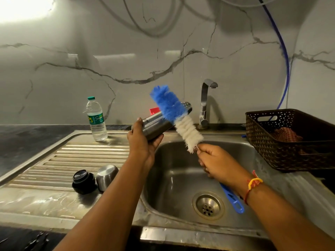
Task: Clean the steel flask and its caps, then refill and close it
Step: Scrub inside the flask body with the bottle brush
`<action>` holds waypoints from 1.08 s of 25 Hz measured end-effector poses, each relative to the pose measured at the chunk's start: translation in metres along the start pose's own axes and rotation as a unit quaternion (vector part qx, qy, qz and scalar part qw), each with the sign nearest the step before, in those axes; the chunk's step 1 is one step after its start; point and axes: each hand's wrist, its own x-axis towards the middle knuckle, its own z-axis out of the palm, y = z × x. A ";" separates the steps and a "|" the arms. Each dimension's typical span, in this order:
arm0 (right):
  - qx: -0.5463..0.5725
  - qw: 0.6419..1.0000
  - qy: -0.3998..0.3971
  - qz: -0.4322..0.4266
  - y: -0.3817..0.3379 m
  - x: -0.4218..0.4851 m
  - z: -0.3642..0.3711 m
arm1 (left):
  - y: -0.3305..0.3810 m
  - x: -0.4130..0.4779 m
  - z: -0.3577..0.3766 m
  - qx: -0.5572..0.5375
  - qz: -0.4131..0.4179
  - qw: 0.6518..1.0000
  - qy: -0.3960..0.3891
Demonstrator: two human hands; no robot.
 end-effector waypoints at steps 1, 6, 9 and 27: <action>-0.050 0.999 -0.004 -0.016 -0.001 -0.001 0.001 | -0.001 -0.001 0.001 0.011 0.008 1.000 -0.010; -0.096 0.995 0.009 -0.023 -0.003 0.001 0.010 | -0.017 -0.016 0.013 0.143 0.042 0.987 -0.053; -0.083 0.996 -0.027 0.005 -0.001 -0.001 -0.003 | -0.006 -0.012 0.011 0.093 0.045 0.993 -0.054; 0.043 0.980 -0.164 0.103 0.001 -0.007 0.004 | -0.003 -0.023 0.011 -0.029 -0.017 0.997 -0.074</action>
